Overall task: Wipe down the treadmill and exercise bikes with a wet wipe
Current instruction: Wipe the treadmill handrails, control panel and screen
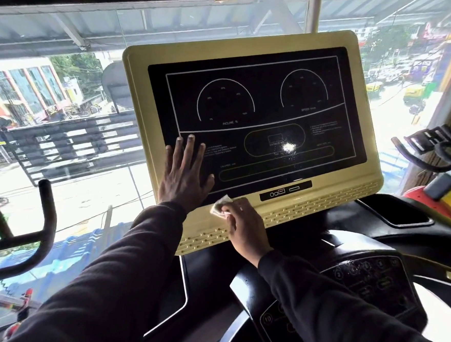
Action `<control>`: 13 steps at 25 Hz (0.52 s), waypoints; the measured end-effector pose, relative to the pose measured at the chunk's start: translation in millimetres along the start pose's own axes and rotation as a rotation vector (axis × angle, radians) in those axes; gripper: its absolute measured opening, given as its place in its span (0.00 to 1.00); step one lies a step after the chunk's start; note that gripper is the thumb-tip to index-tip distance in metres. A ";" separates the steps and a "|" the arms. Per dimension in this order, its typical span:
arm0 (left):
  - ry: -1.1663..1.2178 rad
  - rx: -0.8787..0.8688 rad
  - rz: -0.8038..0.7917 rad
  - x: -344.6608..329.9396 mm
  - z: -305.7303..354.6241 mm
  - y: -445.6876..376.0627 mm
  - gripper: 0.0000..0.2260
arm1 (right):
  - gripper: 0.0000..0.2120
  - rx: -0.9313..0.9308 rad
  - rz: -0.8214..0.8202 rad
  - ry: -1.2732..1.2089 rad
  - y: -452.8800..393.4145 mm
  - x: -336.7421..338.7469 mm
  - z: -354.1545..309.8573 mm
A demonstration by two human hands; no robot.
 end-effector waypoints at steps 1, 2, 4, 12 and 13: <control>0.001 -0.001 -0.002 -0.7 1.1 1.9 0.35 | 0.17 -0.087 0.046 -0.015 0.1 2.2 2.4; -0.001 -0.001 -0.004 -1.3 2.1 3.7 0.35 | 0.15 -0.190 0.093 -0.029 1.0 2.5 2.3; -0.016 0.008 -0.017 -2.5 3.2 6.3 0.36 | 0.11 -0.231 0.073 -0.032 10.7 -3.3 -4.1; -0.030 0.042 -0.028 -6.4 8.4 12.8 0.37 | 0.10 -0.203 -0.142 -0.009 33.6 -5.0 -7.4; -0.028 0.046 -0.023 -6.8 8.7 13.6 0.37 | 0.11 -0.189 -0.180 0.008 35.5 -4.6 -8.0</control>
Point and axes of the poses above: each hand's wrist, its own y-axis away from the middle knuckle, its own x-axis out of the back of the hand, z = x × y, the point moved 1 cm from there along -y, towards the middle knuckle, and after that the axes turned 2 degrees about -z, right-handed, at the moved point
